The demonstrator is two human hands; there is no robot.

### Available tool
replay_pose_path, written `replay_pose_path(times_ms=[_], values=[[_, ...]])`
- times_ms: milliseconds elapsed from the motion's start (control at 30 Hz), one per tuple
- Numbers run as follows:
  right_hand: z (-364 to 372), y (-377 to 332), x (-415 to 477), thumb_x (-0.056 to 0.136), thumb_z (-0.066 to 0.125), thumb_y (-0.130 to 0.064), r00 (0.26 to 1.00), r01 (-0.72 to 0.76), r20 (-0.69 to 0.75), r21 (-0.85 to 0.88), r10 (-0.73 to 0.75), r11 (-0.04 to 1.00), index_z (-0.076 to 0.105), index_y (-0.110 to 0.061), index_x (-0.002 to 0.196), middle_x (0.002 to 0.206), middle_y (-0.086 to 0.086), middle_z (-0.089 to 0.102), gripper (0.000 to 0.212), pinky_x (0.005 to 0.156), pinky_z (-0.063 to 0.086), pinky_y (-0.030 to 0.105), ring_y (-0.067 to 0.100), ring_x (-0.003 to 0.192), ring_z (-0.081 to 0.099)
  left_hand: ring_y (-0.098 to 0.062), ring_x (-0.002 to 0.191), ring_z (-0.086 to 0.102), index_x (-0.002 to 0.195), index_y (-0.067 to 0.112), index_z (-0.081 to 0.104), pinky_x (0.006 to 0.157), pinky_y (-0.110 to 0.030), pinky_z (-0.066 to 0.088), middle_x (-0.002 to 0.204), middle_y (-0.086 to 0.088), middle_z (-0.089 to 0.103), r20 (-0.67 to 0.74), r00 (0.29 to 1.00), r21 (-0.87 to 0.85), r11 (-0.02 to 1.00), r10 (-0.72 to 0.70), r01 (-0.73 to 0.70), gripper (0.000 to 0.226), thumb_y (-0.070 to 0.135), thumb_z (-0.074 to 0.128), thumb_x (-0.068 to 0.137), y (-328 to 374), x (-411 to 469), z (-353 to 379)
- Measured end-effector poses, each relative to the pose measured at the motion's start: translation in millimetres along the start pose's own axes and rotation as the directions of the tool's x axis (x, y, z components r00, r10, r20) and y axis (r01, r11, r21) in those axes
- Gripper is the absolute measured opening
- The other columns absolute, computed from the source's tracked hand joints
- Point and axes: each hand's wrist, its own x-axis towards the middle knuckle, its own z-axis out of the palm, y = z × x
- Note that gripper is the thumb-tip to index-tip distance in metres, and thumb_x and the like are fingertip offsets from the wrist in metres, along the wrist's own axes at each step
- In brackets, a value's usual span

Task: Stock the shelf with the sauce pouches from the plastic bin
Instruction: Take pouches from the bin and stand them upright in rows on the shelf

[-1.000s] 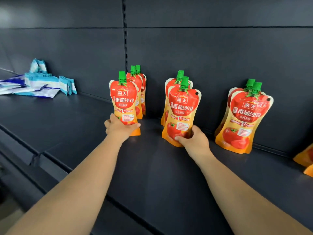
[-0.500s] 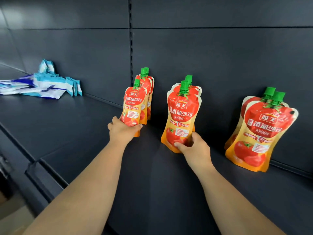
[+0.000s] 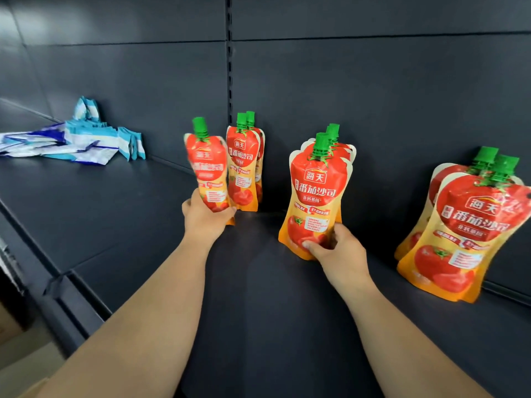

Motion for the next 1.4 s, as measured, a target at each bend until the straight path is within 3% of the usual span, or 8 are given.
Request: replay_pose_path(times_ms=[167,333,533,700,833,1067,1233,1400], values=[[5,-2,6,0.083,0.067,-0.027,1.000,0.010,-0.014,-0.019,-0.010,1.000,0.048,-0.015,0.125,0.125,0.002,0.057,0.047,0.097,0.043,0.031,0.018,0.117,0.053,-0.024,0.127,0.039,0.136,0.015,0.032,0.102,-0.040,0.038,0.140,-0.009,0.030,0.083,0.996,0.051,0.998,0.015,-0.020,0.074,0.025,0.073,0.076,5,7,13],[7,-1,8,0.083,0.066,-0.031,1.000,0.017,-0.005,-0.094,-0.017,0.995,0.044,-0.018,0.128,0.128,0.000,0.054,0.052,0.098,0.043,0.033,0.019,0.120,0.050,-0.023,0.125,0.044,0.132,0.018,0.037,0.102,-0.043,0.040,0.134,-0.006,0.044,0.159,0.987,0.045,0.999,0.023,-0.030,0.074,0.031,0.077,0.071,1,25,18],[8,-2,12,0.083,0.066,-0.029,1.000,0.018,0.008,-0.089,-0.018,0.996,0.045,-0.017,0.127,0.127,0.000,0.055,0.050,0.097,0.044,0.032,0.019,0.119,0.052,-0.020,0.122,0.048,0.132,0.017,0.037,0.093,-0.031,0.039,0.131,-0.003,0.051,0.248,0.968,0.001,0.999,0.039,-0.040,0.069,0.020,0.074,0.075,-1,34,22],[8,1,15,0.082,0.067,-0.030,1.000,0.009,-0.009,-0.071,-0.010,0.997,0.045,-0.019,0.127,0.125,-0.001,0.056,0.051,0.094,0.044,0.027,0.016,0.117,0.052,-0.022,0.122,0.048,0.132,0.017,0.036,0.099,-0.036,0.040,0.131,-0.003,0.050,0.252,0.966,-0.005,0.998,0.061,-0.062,0.068,0.019,0.073,0.075,-3,37,24],[10,3,15,0.079,0.070,-0.027,1.000,0.017,0.014,-0.049,-0.016,0.999,0.041,-0.023,0.132,0.128,-0.004,0.053,0.060,0.097,0.042,0.028,0.015,0.119,0.050,-0.020,0.120,0.049,0.132,0.018,0.037,0.090,-0.028,0.038,0.130,-0.002,0.051,0.283,0.956,0.013,0.996,0.076,-0.083,0.067,0.019,0.073,0.076,-6,41,24],[10,4,16,0.080,0.068,-0.032,0.999,0.031,-0.023,-0.107,-0.034,0.994,0.047,-0.020,0.125,0.123,-0.002,0.057,0.051,0.097,0.047,0.034,0.016,0.115,0.053,-0.020,0.117,0.051,0.131,0.018,0.040,0.088,-0.029,0.040,0.127,-0.003,0.054,0.256,0.962,0.042,0.993,0.100,-0.114,0.068,0.023,0.075,0.073,-9,45,26],[9,4,16,0.080,0.069,-0.031,0.999,0.035,-0.030,-0.100,-0.038,0.994,0.046,-0.022,0.126,0.124,-0.005,0.056,0.052,0.093,0.045,0.024,0.013,0.115,0.053,-0.022,0.118,0.051,0.130,0.017,0.041,0.095,-0.037,0.043,0.129,-0.004,0.052,0.222,0.972,0.046,0.995,0.079,-0.092,0.070,0.025,0.077,0.070,-11,46,28],[8,7,17,0.080,0.070,-0.029,0.998,0.028,-0.052,-0.083,-0.032,0.996,0.050,-0.019,0.124,0.117,-0.005,0.059,0.049,0.082,0.040,0.018,0.009,0.103,0.054,-0.022,0.126,0.037,0.133,0.018,0.039,0.101,-0.036,0.034,0.137,-0.009,0.039,0.169,0.984,0.103,0.992,0.059,-0.077,0.071,0.027,0.075,0.072,-7,41,29]])
